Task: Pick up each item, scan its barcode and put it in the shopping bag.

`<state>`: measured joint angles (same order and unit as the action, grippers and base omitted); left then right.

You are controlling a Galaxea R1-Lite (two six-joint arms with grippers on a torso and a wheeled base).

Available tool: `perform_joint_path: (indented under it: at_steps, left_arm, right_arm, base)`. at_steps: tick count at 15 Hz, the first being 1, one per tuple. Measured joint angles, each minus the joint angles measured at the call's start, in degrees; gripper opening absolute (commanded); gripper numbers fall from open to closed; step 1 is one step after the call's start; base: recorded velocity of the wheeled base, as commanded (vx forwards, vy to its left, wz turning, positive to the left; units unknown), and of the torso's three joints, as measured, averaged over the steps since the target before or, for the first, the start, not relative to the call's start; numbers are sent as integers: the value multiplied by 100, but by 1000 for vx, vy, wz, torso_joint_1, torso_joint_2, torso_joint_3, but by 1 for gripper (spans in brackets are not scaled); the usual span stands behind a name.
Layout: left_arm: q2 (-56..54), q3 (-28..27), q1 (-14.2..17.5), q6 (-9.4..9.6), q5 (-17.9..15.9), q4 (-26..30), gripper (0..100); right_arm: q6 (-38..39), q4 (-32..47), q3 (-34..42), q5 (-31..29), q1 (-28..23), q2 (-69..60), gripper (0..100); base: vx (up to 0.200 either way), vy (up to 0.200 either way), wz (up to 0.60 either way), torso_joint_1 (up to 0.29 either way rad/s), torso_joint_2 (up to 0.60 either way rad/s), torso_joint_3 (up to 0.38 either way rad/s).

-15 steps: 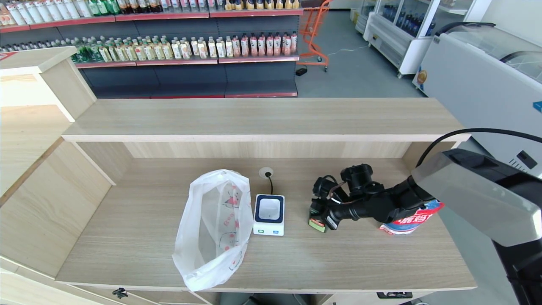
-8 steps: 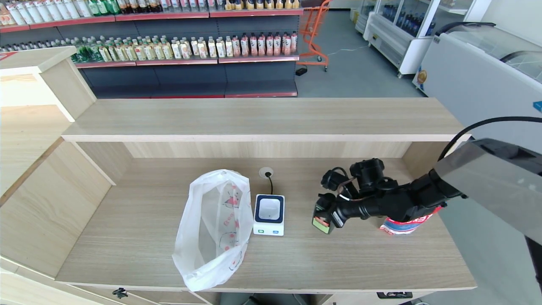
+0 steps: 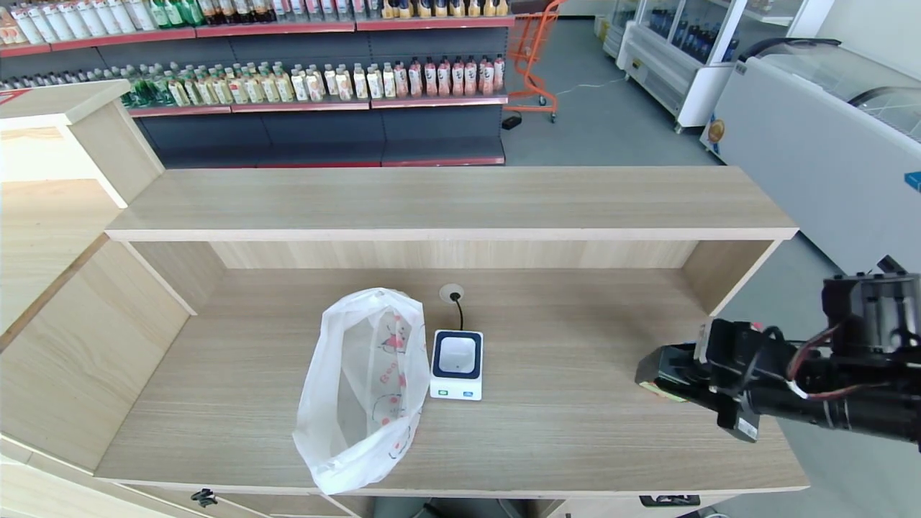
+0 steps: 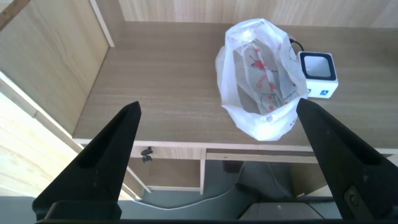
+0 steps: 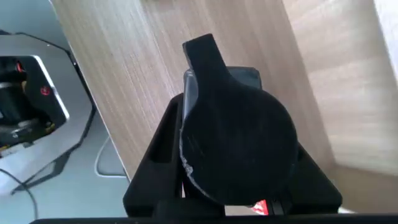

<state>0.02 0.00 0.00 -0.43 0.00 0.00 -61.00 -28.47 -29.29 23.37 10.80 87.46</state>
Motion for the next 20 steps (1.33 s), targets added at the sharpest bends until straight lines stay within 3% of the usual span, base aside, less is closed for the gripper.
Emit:
perform_joint_path:
  at_steps: [2,5,8,10,12,16,20]
  left_arm:
    - [0,0,0,0,0,0,100]
    - [0,0,0,0,0,0,100]
    - [0,0,0,0,0,0,100]
    - [0,0,0,5,0,0,100]
    - [0,0,0,0,0,0,100]
    - [0,0,0,0,0,0,100]
    - [0,0,0,0,0,0,100]
  right_arm:
    - [-2310,-254,455,1062,-57,-457,0]
    - [-5699,-356,614,2080,41,-518,0]
    - [-7824,-369,725,2581,405,-306,0]
    - [-7978,-321,761,2883,706,-16,0]
    - [-8187,-112,774,3585,1012,286,0]
    - [-8664,-358,597,3994,1452,488,0]
    - [-9427,-662,568,4407,1502,667,0]
  base:
    - [0,0,0,0,0,0]
    - [0,0,0,0,0,0]
    - [0,0,0,0,0,0]
    - [0,0,0,0,0,0]
    - [0,0,0,0,0,0]
    - [0,0,0,0,0,0]
    - [0,0,0,0,0,0]
